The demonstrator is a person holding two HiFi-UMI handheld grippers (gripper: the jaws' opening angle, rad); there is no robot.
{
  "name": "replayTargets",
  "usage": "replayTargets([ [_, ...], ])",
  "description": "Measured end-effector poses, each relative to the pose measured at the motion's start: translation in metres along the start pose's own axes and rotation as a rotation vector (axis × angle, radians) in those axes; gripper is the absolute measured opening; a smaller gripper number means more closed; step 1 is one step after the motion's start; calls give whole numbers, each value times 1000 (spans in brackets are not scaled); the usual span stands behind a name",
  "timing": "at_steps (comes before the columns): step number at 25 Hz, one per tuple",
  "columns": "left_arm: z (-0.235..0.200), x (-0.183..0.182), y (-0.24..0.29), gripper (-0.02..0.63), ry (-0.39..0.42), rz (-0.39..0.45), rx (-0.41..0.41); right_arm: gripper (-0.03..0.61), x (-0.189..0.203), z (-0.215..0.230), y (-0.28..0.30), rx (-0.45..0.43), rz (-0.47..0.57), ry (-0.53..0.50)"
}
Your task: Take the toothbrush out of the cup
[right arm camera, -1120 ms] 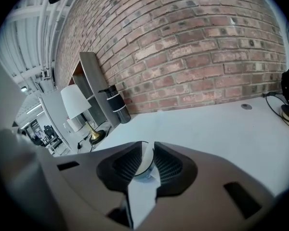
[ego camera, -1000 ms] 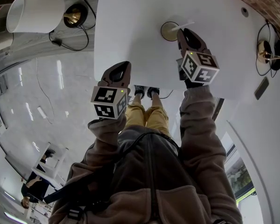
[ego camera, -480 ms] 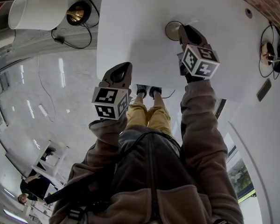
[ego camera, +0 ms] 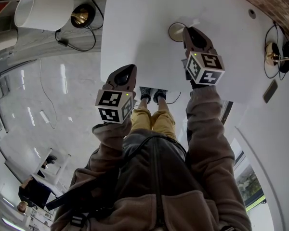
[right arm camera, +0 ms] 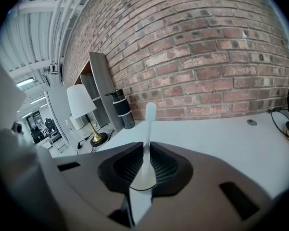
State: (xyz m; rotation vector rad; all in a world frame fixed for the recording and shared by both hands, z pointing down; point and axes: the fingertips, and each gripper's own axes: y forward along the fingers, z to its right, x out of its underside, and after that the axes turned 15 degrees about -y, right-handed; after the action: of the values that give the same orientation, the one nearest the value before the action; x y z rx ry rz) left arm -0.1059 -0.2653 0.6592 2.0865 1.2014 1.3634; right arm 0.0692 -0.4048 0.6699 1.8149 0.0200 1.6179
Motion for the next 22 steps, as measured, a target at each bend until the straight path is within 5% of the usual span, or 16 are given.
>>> replayTargets([
  [10,41,-40,-30,5,61,111,45,44,-79,-14,-78,71,156,-114],
  [22,138,-130,-102,6,208,384,160,44,-196,-35,-195,176,394,-189],
])
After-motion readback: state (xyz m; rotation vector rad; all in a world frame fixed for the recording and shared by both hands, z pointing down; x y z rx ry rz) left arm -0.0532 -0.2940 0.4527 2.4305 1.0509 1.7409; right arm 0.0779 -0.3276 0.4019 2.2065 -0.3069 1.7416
